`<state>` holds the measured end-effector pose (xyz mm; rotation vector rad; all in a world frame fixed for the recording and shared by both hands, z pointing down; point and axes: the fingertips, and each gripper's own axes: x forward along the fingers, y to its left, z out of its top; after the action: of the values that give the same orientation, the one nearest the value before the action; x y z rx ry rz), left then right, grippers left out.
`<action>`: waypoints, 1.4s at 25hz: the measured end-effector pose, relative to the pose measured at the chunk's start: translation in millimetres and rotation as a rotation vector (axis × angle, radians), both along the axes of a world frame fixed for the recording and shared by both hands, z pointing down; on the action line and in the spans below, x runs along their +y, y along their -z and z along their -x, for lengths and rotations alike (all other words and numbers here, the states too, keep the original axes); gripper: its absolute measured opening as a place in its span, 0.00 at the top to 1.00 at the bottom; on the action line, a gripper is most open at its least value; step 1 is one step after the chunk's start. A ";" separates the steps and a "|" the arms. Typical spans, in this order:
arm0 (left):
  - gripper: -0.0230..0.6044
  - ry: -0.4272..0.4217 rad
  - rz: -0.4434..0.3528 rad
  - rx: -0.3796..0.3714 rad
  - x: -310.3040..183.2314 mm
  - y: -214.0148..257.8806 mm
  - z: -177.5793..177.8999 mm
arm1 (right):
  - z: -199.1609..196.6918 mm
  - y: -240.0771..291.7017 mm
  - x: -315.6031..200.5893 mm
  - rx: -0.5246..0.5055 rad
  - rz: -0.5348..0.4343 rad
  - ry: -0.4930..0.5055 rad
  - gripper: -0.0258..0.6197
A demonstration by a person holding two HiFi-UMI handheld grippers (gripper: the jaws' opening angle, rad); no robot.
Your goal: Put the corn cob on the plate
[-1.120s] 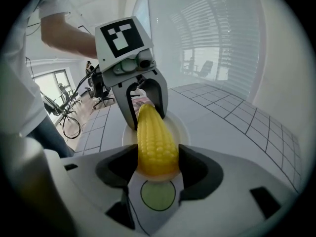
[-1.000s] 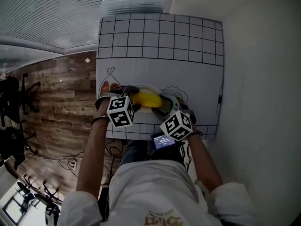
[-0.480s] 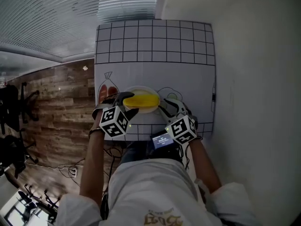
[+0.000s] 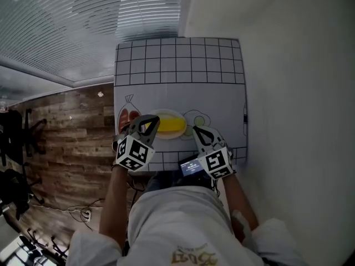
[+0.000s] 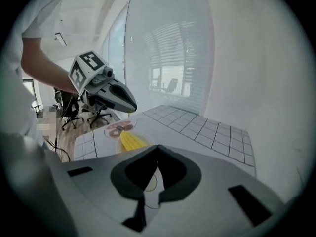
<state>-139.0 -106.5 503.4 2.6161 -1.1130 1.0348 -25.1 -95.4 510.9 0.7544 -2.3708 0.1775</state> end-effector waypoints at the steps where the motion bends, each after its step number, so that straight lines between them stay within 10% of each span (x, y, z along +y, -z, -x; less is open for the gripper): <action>1: 0.95 0.023 -0.015 0.024 -1.5 6.6 1.0 | 0.7 8.4 -0.2 -0.023 -0.019 -0.008 0.95; 15: 0.95 0.232 -0.328 0.358 -3.6 136.9 19.0 | -13.8 133.0 -16.5 -0.253 -0.266 -0.169 0.95; 35: 0.95 0.273 -0.387 0.358 -9.5 163.7 25.1 | -22.5 162.1 -24.2 -0.279 -0.337 -0.187 0.95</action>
<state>-164.1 -116.0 339.7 2.6600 -1.6388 0.3031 -2.6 -119.6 348.7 1.1786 -2.6272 -0.0461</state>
